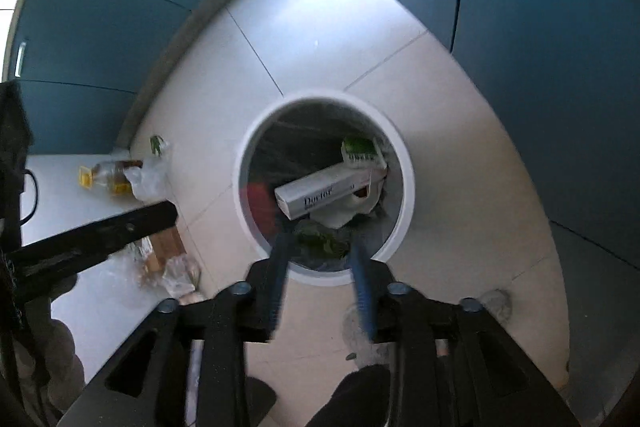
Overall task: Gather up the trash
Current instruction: 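Carry the chili and green scrap down over the floor bin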
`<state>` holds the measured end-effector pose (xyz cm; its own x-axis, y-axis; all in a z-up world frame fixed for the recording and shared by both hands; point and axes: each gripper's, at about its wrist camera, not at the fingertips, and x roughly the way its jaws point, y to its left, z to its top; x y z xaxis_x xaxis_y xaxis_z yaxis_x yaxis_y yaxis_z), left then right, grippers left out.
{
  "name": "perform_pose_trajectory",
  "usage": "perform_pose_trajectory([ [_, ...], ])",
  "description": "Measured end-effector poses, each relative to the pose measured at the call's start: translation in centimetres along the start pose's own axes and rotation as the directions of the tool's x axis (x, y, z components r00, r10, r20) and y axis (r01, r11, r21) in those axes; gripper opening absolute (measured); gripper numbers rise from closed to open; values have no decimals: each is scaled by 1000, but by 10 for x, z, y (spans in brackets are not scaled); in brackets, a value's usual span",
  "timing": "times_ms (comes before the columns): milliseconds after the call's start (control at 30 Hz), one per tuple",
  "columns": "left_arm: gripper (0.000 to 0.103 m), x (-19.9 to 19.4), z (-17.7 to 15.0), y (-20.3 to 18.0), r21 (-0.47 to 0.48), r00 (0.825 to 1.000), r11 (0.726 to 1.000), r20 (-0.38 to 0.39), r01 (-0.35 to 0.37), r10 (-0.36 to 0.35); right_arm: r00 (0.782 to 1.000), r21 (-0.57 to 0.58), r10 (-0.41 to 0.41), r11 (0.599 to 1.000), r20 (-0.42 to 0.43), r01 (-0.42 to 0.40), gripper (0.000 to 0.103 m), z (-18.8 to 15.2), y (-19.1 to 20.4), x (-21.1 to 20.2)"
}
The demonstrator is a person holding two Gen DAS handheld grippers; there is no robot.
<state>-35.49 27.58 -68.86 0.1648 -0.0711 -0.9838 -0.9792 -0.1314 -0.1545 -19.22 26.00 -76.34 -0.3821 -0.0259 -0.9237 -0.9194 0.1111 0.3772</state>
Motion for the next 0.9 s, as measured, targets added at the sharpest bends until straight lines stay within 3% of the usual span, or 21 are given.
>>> perform_pose_trajectory([
  [67,83,-7,-4,6,-5,999,999,25,-42,42,1000,4,-17,1000,-4,17,59,0,-5,4],
  [100,88,-12,-7,9,0,996,997,36,-78,78,1000,9,-18,1000,-7,18,67,-1,-9,3],
  [133,102,-18,-9,10,4,992,993,55,-114,113,1000,12,-29,1000,-6,29,72,-2,-9,1],
  [200,103,-28,-14,12,13,981,984,83,-176,175,998,-3,-68,998,-1,68,93,-1,-6,-3],
  [267,103,-42,-21,15,14,970,976,120,-215,212,993,-30,-114,993,7,114,103,-3,0,-10],
  [433,103,-81,-39,16,-2,939,957,191,-289,284,968,-89,-247,964,51,251,103,-12,19,-47],
  [500,103,-97,-44,15,-10,938,958,201,-286,282,956,-108,-284,951,66,290,103,-18,26,-64],
  [900,103,-221,-98,1,-23,925,966,281,-258,254,942,-142,-288,939,172,313,103,-61,79,-211],
])
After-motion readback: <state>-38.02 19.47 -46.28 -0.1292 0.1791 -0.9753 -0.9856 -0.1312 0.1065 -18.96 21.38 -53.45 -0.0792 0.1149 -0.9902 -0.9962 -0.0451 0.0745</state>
